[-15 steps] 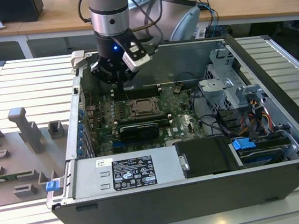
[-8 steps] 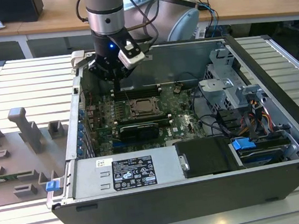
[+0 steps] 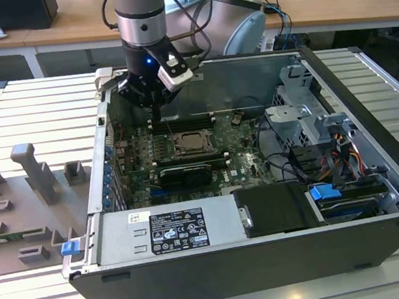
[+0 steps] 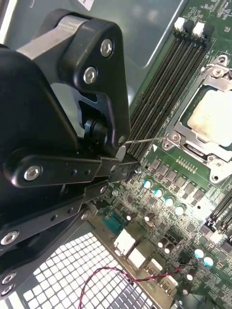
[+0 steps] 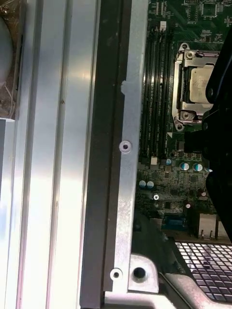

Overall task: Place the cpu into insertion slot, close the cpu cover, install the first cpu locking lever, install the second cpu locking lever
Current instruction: 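Install the first cpu locking lever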

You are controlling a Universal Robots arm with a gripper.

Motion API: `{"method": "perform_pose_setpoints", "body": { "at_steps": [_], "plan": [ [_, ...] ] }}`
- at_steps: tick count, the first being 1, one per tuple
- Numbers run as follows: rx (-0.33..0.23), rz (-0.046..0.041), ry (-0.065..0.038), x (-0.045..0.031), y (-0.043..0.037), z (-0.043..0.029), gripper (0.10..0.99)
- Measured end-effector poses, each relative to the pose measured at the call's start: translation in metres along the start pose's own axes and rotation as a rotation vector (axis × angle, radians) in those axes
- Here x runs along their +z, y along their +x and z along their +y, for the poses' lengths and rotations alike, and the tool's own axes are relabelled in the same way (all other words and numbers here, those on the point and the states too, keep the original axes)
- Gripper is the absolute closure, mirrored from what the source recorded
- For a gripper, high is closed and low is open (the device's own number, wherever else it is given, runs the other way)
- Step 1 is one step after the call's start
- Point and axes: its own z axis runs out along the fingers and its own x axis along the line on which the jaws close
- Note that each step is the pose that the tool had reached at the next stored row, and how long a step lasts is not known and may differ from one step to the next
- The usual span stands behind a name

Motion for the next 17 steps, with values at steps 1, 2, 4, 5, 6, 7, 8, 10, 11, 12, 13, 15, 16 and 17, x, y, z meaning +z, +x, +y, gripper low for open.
{"method": "perform_pose_setpoints", "body": {
  "at_steps": [1, 2, 4, 5, 6, 7, 8, 10, 11, 12, 13, 15, 16, 17],
  "plan": [
    [0.0, 0.0, 0.0, 0.0001, -0.0004, 0.0, 0.98],
    [0.0, -0.0001, 0.0, 0.0002, -0.0016, 0.0001, 0.98],
    [0.0, -0.0001, 0.0, 0.0005, -0.0057, -0.0001, 0.98],
    [0.0, -0.0001, 0.0, 0.0006, -0.0077, -0.0003, 0.98],
    [0.0, -0.0001, 0.0, 0.0007, -0.0096, -0.0004, 0.98],
    [0.0, -0.0001, 0.0, 0.0009, -0.0124, -0.0006, 0.98],
    [0.0, -0.0001, 0.0, 0.001, -0.0149, -0.0008, 0.98],
    [0.0, -0.0001, 0.0, 0.0014, -0.0206, -0.0011, 0.98],
    [0.0, 0.0, 0.0, 0.0015, -0.0232, -0.0013, 0.98],
    [0.0, 0.0, 0.0, 0.0016, -0.0255, -0.0015, 0.98],
    [0.0, 0.0, 0.0, 0.0018, -0.0277, -0.0016, 0.98],
    [0.0, 0.0, 0.0, 0.002, -0.032, -0.0019, 0.98],
    [0.0, 0.0, 0.0, 0.0022, -0.0336, -0.002, 0.98],
    [0.0, 0.0, 0.0, 0.0024, -0.0368, -0.0022, 0.98]
  ]
}}
